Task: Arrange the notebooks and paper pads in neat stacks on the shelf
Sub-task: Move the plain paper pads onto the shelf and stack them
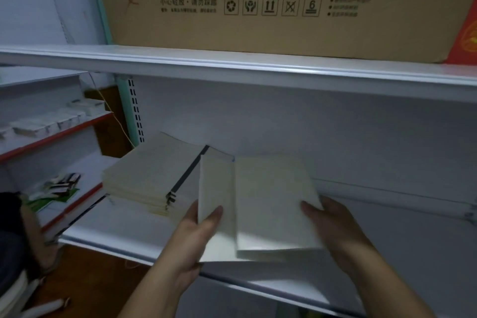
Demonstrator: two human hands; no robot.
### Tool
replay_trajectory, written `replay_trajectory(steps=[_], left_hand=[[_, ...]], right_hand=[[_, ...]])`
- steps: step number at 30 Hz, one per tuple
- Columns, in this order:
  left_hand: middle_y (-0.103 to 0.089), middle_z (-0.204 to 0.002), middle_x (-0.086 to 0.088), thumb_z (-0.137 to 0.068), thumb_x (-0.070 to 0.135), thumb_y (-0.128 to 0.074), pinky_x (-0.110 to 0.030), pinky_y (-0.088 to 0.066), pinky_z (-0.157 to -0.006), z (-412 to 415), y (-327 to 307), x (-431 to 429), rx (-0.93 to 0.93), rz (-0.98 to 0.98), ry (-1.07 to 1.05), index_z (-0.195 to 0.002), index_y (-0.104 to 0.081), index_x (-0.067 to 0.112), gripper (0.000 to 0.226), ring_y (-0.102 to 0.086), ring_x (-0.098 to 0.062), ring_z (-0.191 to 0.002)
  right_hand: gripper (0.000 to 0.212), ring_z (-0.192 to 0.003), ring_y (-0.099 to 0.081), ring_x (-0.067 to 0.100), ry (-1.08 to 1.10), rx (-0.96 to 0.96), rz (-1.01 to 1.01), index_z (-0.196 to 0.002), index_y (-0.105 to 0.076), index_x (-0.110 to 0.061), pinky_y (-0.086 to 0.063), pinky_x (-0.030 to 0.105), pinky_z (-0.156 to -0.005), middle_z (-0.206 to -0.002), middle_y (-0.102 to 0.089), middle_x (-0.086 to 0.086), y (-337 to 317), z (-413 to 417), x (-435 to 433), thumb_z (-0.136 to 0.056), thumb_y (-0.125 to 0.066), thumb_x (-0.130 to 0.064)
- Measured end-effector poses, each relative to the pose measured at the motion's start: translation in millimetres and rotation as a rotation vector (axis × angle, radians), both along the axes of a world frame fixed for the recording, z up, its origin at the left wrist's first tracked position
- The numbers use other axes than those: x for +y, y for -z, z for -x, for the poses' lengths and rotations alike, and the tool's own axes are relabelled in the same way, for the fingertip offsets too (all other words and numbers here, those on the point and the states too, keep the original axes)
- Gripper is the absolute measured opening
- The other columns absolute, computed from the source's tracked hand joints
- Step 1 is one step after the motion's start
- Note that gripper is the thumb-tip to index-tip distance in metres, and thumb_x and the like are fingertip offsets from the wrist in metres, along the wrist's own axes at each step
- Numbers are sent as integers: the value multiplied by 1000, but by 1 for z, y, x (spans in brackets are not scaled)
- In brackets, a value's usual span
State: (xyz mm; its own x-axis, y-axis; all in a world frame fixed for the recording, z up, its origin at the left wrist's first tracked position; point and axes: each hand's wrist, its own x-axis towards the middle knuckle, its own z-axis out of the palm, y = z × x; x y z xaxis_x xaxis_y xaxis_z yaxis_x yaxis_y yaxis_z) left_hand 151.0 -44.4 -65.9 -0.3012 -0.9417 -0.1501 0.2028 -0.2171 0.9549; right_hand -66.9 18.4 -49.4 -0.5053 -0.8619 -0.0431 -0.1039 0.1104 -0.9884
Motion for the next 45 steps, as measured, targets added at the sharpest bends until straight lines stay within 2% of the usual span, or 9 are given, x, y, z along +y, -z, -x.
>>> replay_trajectory(steps=[6,10,14,18,27,32,38,42,45], left_hand=[[-73,-100,-11,-85,-2,-56,-43,-51,-86,-8,2,-1,0,-13,-24,-114,-60,17,35,-66,-32,-98],[-73,-100,-13,-88,-2,-51,-43,-51,-87,-25,1,-1,47,-23,-47,-108,-61,19,30,-66,-33,-96],[-72,-103,-12,-90,1,-51,-43,-51,-86,-31,4,-1,45,-4,-64,-113,-59,20,31,-65,-32,-99],[-71,-103,-10,-90,2,-52,-37,-51,-80,-10,3,2,31,31,-20,-116,-57,18,31,-65,-29,-98],[-73,-96,-16,-84,-7,-53,-38,-53,-75,31,8,19,51,5,27,-110,-60,12,33,-68,-34,-89],[-74,-99,-13,-86,-4,-50,-40,-52,-76,18,3,35,55,6,-31,-112,-61,18,35,-67,-35,-94],[-73,-101,-16,-89,-1,-46,-48,-50,-85,29,1,72,58,-3,-75,-112,-60,19,33,-66,-40,-96],[-69,-105,-18,-89,-5,-45,-43,-50,-83,79,12,99,23,19,-71,-121,-55,11,37,-64,-38,-96],[-70,-102,-16,-88,-6,-47,-39,-50,-80,149,21,132,2,37,14,-121,-54,9,37,-65,-33,-92]], right_hand=[[60,-123,-46,33,113,769,-382,-127,-51,-7,-40,37,-99,-130,-50,19,30,-4,-37,-88,-49,-52],[61,-102,-62,31,37,564,-549,-115,-56,-5,-55,39,-83,-119,-61,17,39,22,-27,-79,-61,-54],[35,-88,-60,31,157,261,-299,-117,-54,8,-46,36,-80,-101,-62,19,27,56,10,-88,-61,-11],[13,-75,-61,27,156,-265,-54,-101,-60,-2,-47,33,-66,-88,-66,14,6,57,41,-90,-54,-4],[40,-80,-59,21,34,438,-214,-86,-64,-6,-43,30,-69,-97,-67,15,14,3,-1,-95,-43,-40],[70,-118,-53,30,-30,588,-494,-130,-45,-6,-43,33,-94,-130,-49,16,48,25,-26,-83,-51,-58],[22,-87,-59,25,15,308,-296,-105,-60,-7,-41,27,-66,-113,-64,18,40,100,16,-84,-58,-12],[16,-82,-62,28,129,-204,-20,-104,-60,-7,-50,34,-71,-96,-66,12,24,161,104,-88,-56,-3],[16,-85,-65,29,84,-227,14,-99,-63,-11,-52,35,-72,-92,-69,7,19,181,157,-89,-56,-1]])
